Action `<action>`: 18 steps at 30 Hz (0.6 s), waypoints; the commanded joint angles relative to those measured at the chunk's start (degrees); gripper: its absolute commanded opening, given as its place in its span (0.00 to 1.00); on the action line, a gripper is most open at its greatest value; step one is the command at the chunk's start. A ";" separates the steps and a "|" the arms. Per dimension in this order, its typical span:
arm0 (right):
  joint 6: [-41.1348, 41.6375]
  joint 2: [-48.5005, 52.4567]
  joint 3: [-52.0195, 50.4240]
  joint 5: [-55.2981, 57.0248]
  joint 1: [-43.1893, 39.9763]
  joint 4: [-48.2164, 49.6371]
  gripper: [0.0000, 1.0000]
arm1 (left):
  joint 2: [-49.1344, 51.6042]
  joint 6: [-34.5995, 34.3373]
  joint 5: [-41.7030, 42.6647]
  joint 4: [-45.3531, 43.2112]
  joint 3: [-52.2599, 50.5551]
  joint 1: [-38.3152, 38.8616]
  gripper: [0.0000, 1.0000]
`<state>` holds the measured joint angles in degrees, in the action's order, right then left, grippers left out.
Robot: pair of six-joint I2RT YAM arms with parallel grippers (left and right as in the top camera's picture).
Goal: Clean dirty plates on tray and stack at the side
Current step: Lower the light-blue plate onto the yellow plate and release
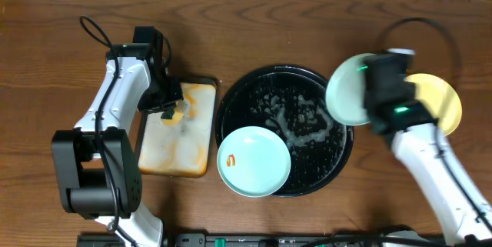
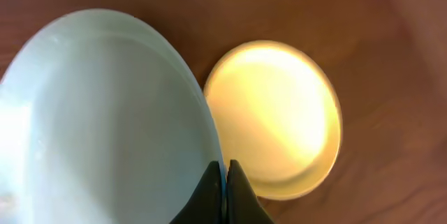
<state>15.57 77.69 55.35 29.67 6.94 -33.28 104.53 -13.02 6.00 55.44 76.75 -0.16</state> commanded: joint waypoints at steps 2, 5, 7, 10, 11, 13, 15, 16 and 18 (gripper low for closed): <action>4.15 -1.29 0.90 -23.39 -16.94 -0.07 0.01 | 0.15 0.98 -0.66 0.07 -0.04 -0.02 0.08; 4.13 -1.14 0.90 -25.40 -25.59 0.24 0.01 | 0.15 0.98 -0.66 -0.11 -0.04 -0.02 0.08; 4.13 -0.68 0.90 -25.16 -30.03 0.63 0.01 | 0.15 0.98 -0.66 -0.09 -0.04 -0.02 0.08; 4.17 0.74 0.90 -25.22 -35.52 1.68 0.01 | 0.15 0.98 -0.66 -0.28 -0.04 -0.04 0.08; 4.17 1.31 0.90 -25.22 -36.65 2.08 0.01 | 0.15 0.98 -0.66 -0.33 -0.04 -0.04 0.09; 4.70 2.80 0.90 -25.14 -38.51 2.75 0.01 | 0.15 0.98 -0.66 -0.35 -0.04 -0.02 0.08; 5.31 4.68 0.90 -25.03 -39.60 3.98 0.01 | 0.15 0.98 -0.66 -0.33 -0.04 -0.02 0.08; 5.44 5.62 0.90 -25.03 -39.89 4.63 0.01 | 0.15 0.98 -0.66 -0.33 -0.04 -0.04 0.08; 5.42 7.76 0.90 -25.03 -40.24 5.35 0.01 | 0.15 0.98 -0.66 -0.33 -0.04 -0.04 0.08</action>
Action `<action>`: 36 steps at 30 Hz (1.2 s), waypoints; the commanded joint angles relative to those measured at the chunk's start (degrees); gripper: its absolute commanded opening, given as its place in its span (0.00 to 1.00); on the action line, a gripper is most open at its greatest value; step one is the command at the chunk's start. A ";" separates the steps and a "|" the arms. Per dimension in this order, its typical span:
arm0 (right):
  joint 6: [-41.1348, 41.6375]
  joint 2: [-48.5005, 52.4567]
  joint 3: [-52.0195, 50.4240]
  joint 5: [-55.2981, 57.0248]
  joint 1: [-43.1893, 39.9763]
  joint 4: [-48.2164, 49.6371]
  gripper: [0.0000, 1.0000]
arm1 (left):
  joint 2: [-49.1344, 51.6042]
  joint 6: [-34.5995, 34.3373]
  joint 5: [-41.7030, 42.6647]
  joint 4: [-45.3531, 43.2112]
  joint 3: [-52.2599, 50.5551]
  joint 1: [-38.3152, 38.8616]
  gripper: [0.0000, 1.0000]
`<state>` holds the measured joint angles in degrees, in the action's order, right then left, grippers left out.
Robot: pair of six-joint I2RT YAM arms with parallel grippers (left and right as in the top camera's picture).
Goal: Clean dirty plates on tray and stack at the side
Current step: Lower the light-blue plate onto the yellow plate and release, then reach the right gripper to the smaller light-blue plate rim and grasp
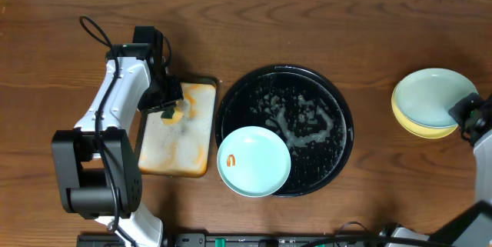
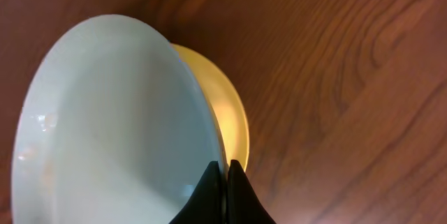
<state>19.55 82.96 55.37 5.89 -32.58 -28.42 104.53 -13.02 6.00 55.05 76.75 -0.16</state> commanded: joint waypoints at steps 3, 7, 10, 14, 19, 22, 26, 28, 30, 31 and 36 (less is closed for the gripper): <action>1.42 5.22 0.87 -1.68 -0.74 1.36 0.01 | 0.15 0.98 -0.66 0.07 -0.04 -0.02 0.08; 0.52 5.88 0.87 -6.29 -0.33 4.11 0.40 | 0.15 0.98 -0.66 0.09 -0.04 -0.02 0.08; 0.11 3.02 0.87 -17.29 -0.33 5.40 0.57 | 0.15 0.98 -0.63 0.11 -0.04 -0.04 0.08; -0.83 -3.04 0.87 -37.29 0.02 4.61 0.57 | 0.15 0.98 -0.63 0.28 -0.04 -0.02 0.08; -6.80 -10.60 0.87 -48.13 5.95 -4.96 0.49 | 0.15 0.96 -0.61 1.51 -0.04 -0.04 0.08; -12.96 -13.49 0.85 -45.13 14.69 -14.75 0.49 | 0.15 0.94 -0.42 2.78 -0.04 -0.02 0.08; -14.08 -13.20 0.59 -37.00 29.27 -20.90 0.51 | 0.15 1.01 1.29 3.34 -0.04 -0.02 0.08; -14.05 -12.22 0.02 -33.81 37.05 -21.22 0.53 | 0.15 1.01 1.29 3.34 -0.04 -0.02 0.08; -14.01 -10.43 -0.44 -32.30 45.00 -21.03 0.55 | 0.15 1.27 1.29 3.39 -0.04 -0.04 0.08; -13.62 -9.40 -0.48 -31.61 48.02 -21.07 0.57 | 0.15 1.70 1.29 3.39 -0.04 -0.02 0.08; -3.23 0.09 -0.48 -22.93 62.40 -21.05 0.57 | 0.15 2.08 1.27 3.41 -0.04 -0.02 0.08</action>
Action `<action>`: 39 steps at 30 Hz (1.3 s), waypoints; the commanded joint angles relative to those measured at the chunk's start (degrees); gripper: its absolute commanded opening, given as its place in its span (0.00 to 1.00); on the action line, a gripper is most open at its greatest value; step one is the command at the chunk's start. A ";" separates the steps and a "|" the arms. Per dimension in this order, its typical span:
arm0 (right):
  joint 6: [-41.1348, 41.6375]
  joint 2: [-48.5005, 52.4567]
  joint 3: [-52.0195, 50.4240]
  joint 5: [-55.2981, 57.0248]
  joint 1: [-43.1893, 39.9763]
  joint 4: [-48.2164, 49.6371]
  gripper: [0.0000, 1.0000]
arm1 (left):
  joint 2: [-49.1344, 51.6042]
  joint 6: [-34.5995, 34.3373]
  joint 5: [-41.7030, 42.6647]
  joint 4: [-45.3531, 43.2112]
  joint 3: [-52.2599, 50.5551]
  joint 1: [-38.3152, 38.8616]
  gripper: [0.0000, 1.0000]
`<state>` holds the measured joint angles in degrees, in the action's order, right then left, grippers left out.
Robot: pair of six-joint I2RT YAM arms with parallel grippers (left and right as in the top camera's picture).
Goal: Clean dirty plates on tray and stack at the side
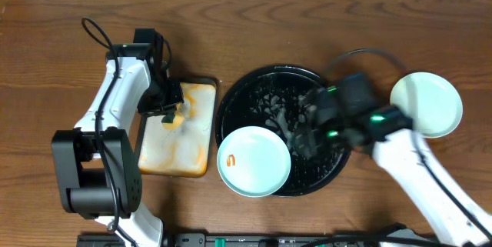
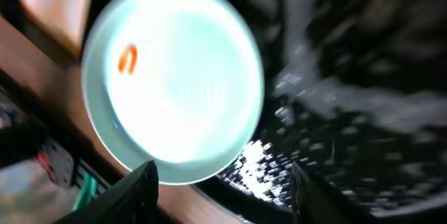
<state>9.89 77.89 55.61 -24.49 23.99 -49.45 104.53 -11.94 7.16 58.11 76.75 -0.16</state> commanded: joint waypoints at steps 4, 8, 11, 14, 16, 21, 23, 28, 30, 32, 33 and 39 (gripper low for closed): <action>9.84 12.07 -0.72 7.56 10.14 0.55 0.50 | 0.15 1.05 0.11 0.52 -0.04 -0.04 0.08; 11.17 16.98 -0.72 7.45 11.41 0.57 0.47 | 0.15 1.05 0.11 0.50 -0.04 -0.04 0.08; 12.31 19.67 -0.72 7.43 12.02 0.33 0.41 | 0.15 1.05 0.11 0.44 -0.04 -0.04 0.08; 13.29 21.62 -0.72 7.61 12.04 0.98 0.27 | 0.15 1.05 0.11 0.48 -0.04 -0.04 0.08; 13.29 21.81 -0.72 8.44 11.72 1.92 0.15 | 0.15 1.05 0.11 0.48 -0.04 -0.04 0.08; 14.05 20.22 -0.20 14.84 8.50 2.40 0.01 | 0.15 1.25 0.11 0.46 -0.04 -0.04 0.08; 13.79 19.32 0.00 16.74 6.84 2.54 0.01 | 0.15 1.25 0.11 0.46 -0.04 -0.04 0.08; 13.64 18.12 0.11 23.52 2.82 6.01 0.01 | 0.15 1.22 0.11 0.26 -0.04 -0.02 0.08; 14.67 18.12 0.11 25.75 1.55 7.85 0.01 | 0.15 1.22 0.11 0.24 -0.04 -0.02 0.08; 16.44 18.12 0.11 28.76 0.81 9.49 0.01 | 0.15 1.22 0.11 0.24 -0.04 -0.02 0.08; 16.63 18.12 0.11 29.44 0.68 10.27 0.01 | 0.15 1.22 0.11 0.20 -0.04 -0.04 0.08; 17.62 18.12 0.11 30.93 0.46 11.89 0.01 | 0.15 1.25 0.11 0.04 -0.04 0.04 0.08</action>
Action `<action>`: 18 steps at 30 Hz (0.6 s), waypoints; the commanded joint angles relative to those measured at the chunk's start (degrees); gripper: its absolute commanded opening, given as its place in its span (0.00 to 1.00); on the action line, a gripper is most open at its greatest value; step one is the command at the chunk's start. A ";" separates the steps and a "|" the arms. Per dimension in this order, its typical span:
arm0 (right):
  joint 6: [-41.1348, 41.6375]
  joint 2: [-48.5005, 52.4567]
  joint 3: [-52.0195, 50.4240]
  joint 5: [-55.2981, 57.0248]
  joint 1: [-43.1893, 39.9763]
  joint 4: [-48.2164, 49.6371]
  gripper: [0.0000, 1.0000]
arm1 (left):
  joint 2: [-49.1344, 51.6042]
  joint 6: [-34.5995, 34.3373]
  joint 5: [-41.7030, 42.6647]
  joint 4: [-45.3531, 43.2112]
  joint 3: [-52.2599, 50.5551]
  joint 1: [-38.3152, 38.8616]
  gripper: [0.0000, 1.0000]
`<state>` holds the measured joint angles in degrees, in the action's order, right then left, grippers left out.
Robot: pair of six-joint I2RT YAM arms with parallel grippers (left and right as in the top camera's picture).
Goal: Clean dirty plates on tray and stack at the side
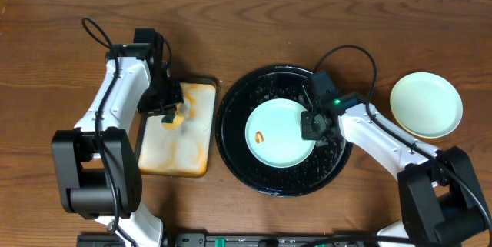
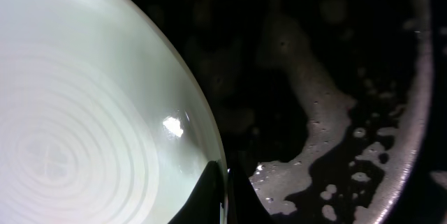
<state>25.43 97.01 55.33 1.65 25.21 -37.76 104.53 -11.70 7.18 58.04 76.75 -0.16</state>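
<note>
A pale green plate (image 1: 280, 133) with an orange smear (image 1: 260, 135) lies in the middle of the round black tray (image 1: 238, 116). My right gripper (image 1: 310, 125) is shut on the plate's right rim. The right wrist view shows the plate (image 2: 91, 112) filling the left side, with my right gripper (image 2: 225, 182) pinching its edge over the foamy tray (image 2: 335, 56). At the right, a clean pale green plate (image 1: 427, 102) rests on a yellow one. My left gripper (image 1: 169, 108) holds a yellow-green sponge (image 1: 174, 118) over the soapy board (image 1: 181, 155).
Soap foam streaks the black tray (image 1: 327, 151) around the plate. The soapy board stands just left of the tray. Cables loop above both arms. Bare wood table (image 1: 369, 39) lies between the tray and the plate stack.
The smeared plate sat at the tray's front left with my right gripper open above the tray. Now the gripper is shut on its rim and the plate lies mid-tray. The left arm is unchanged.
My right gripper held a pale green plate by its rim beside the yellow plate, then over it. Later that plate lay on the yellow one and the gripper was open over the tray. Now it grips the smeared plate, which sits mid-tray.
</note>
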 commanded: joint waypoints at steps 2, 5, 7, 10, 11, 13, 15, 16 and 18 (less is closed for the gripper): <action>2.43 -1.01 0.39 6.34 -0.79 0.59 0.01 | 0.15 1.49 0.09 0.17 -0.04 0.26 0.08; 2.54 -1.01 0.39 8.20 -0.92 1.60 0.01 | 0.15 1.64 0.07 0.15 -0.04 0.83 0.08; 3.48 -1.01 0.39 8.66 -0.98 1.62 0.01 | 0.15 1.62 0.04 -0.11 -0.24 1.40 0.08; 3.45 -1.01 0.39 8.61 -0.98 1.60 0.01 | 0.17 1.60 -1.64 -2.21 -2.25 2.64 0.08; 3.45 -1.01 0.39 8.61 -0.98 1.57 0.01 | 0.17 1.60 -2.78 -3.32 -3.54 3.02 0.08; 3.45 -1.01 0.39 8.61 -0.98 1.51 0.01 | 0.17 1.57 -3.39 -5.42 -6.14 3.41 0.08; 3.45 -1.01 0.39 8.61 -0.98 1.53 0.01 | 0.17 1.38 -3.39 -8.55 -9.62 3.72 0.08; 3.45 -1.01 0.39 8.61 -0.98 1.55 0.01 | 0.22 1.36 -3.39 -10.10 -11.08 3.74 0.08; 3.45 -1.01 0.39 8.61 -0.98 1.55 0.01 | 0.26 0.66 -3.76 -13.97 -14.03 3.74 0.08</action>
<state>27.88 97.01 55.33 7.33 25.19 -36.16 104.57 -10.87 5.32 47.40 66.65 3.55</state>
